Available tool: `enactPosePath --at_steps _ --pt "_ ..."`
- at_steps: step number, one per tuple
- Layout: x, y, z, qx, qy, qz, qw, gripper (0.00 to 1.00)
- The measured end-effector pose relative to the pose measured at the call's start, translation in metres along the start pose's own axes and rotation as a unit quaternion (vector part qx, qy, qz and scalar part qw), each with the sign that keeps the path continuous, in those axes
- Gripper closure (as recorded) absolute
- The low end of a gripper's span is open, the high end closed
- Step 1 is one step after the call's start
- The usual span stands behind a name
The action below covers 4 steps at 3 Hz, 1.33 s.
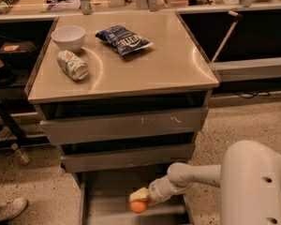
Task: Place orange into bottom drawer
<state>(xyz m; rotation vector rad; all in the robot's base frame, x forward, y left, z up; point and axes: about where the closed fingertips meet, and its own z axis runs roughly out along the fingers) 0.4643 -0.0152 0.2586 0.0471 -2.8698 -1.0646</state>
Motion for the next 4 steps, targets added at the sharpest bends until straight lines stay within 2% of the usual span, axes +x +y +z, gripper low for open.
enactPosePath --at_steps 1,2,4 --pt "-0.005 -0.017 0.032 -0.003 -0.018 0.027 0.9995 1.00" --pt "-0.017 -0.027 0.052 -0.004 -0.028 0.039 0.9989 1.00" --pt "-0.046 -0.040 0.069 0.001 -0.049 0.042 0.9979 1.00"
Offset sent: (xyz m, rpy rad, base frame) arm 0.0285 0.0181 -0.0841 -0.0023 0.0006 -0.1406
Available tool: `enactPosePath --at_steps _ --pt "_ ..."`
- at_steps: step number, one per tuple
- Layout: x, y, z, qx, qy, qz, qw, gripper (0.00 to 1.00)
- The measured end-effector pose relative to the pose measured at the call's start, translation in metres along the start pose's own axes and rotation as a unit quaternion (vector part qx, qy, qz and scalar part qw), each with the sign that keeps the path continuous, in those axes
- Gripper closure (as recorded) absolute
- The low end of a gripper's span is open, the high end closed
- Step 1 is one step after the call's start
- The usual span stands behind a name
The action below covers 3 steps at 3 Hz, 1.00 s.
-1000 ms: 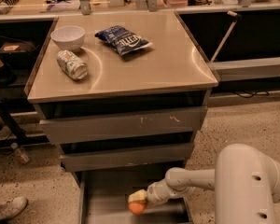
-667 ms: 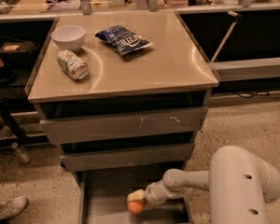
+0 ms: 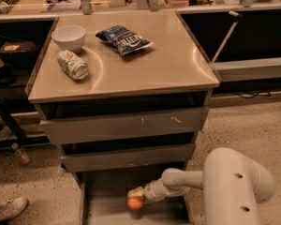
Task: Place orange into bottom drawer
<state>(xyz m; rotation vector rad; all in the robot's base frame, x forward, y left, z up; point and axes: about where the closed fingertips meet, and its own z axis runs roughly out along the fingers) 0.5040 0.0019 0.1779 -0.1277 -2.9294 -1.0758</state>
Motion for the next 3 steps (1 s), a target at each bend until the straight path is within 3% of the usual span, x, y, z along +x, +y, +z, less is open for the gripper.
enactPosePath --at_steps 3 --pt "-0.020 -0.014 0.025 -0.018 -0.035 0.026 0.9989 1.00"
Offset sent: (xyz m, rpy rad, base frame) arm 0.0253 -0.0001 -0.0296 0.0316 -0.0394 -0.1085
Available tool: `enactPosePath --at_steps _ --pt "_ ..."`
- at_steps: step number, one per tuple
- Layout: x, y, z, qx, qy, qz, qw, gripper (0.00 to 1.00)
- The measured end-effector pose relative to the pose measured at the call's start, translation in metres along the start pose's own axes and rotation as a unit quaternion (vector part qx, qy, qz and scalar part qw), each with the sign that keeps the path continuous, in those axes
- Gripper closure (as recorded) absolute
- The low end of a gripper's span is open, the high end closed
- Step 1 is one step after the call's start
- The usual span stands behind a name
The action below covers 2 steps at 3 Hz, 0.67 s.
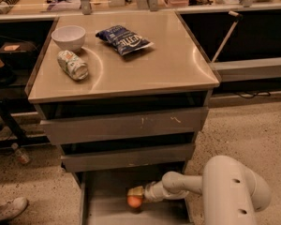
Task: Place orange into bottom drawer
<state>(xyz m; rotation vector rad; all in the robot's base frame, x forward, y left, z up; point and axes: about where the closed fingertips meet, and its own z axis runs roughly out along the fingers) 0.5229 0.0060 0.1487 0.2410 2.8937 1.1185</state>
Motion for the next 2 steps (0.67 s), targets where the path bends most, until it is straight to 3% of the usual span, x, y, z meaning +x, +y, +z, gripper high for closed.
enactPosePath --at_steps 2 --pt "-0.014 -0.001 0.034 -0.024 0.006 0.016 0.9996 1.00"
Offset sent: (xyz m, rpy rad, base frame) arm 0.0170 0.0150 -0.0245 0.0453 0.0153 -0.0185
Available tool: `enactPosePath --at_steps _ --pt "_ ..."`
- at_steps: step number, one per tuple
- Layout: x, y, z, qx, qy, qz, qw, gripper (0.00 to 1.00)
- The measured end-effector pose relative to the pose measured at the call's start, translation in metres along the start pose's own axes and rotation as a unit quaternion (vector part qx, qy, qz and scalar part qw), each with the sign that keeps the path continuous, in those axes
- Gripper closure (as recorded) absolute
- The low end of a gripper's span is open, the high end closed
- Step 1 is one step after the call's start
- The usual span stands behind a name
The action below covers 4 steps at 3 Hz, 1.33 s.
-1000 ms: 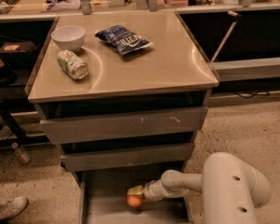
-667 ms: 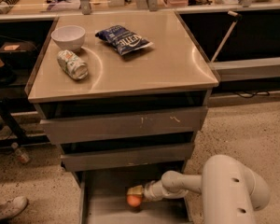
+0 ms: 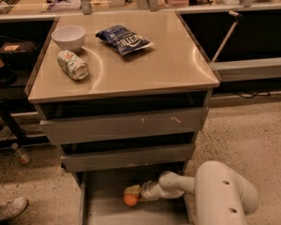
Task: Place orange into bottom drawer
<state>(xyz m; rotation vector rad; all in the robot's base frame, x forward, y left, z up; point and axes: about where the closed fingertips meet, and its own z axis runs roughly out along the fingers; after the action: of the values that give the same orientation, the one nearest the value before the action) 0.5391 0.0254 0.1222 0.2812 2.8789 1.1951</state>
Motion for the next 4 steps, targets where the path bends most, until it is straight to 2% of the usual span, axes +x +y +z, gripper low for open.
enactPosePath --at_steps 1,2,4 --pt "0.0004 -0.0029 0.0043 -0.002 0.003 0.006 1.0000 1.00" --pt "0.0005 -0.0029 0.0043 -0.002 0.003 0.006 1.0000 0.81" --pt "0.0005 -0.0029 0.0044 -0.002 0.003 0.006 1.0000 0.35"
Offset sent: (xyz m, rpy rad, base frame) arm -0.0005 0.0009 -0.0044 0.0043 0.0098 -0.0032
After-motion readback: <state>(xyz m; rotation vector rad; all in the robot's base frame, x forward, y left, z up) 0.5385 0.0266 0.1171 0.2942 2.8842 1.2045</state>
